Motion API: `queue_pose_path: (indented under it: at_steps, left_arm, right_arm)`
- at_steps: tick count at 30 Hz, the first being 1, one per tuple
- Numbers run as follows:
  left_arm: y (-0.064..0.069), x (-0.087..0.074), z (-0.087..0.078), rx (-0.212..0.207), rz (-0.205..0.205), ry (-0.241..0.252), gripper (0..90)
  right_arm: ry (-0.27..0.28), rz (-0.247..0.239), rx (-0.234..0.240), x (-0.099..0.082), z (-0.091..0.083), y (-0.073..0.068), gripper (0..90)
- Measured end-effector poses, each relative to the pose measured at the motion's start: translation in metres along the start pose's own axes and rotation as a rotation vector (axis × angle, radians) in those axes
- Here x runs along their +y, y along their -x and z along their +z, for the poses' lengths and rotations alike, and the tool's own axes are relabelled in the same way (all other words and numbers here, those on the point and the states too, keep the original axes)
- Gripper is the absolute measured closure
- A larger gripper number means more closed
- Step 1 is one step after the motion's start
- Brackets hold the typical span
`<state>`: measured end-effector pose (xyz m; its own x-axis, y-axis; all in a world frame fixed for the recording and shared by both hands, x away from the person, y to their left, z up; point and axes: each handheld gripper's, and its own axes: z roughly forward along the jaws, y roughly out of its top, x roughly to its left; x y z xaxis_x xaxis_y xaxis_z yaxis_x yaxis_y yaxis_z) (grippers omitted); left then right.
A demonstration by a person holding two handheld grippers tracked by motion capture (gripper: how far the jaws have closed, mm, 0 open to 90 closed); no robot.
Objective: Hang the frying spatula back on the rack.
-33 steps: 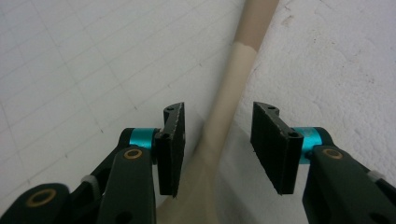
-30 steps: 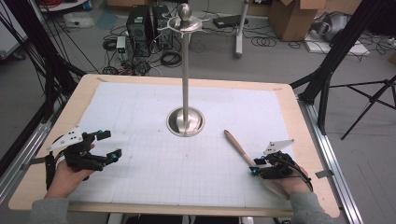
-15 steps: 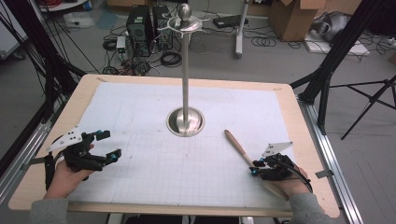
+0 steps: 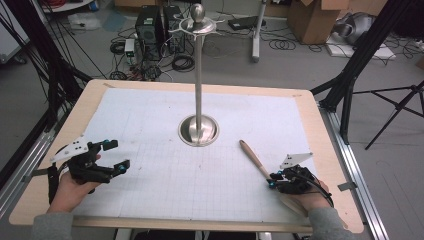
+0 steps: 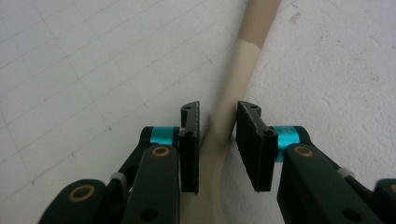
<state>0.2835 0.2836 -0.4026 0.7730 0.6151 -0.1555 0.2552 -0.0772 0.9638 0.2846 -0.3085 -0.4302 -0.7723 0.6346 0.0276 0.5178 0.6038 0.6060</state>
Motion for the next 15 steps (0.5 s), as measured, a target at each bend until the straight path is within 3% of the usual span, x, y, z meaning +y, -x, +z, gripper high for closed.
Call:
queue_pose_path:
  at_steps: [5, 11, 15]
  left_arm:
    - [0.0, 0.0004, 0.0006, -0.002, 0.002, 0.004, 5.4]
    - [-0.0003, 0.0005, 0.001, -0.002, 0.004, 0.001, 5.4]
    - [0.0001, 0.0002, 0.0017, -0.001, -0.003, 0.001, 5.4]
  right_arm:
    - [-0.011, 0.001, -0.036, 0.0023, -0.0001, -0.0047, 72.8]
    - [0.007, 0.022, 0.005, 0.0023, -0.0019, -0.0028, 77.3]
    - [0.0, 0.008, 0.002, 0.0035, -0.0011, -0.0049, 77.4]
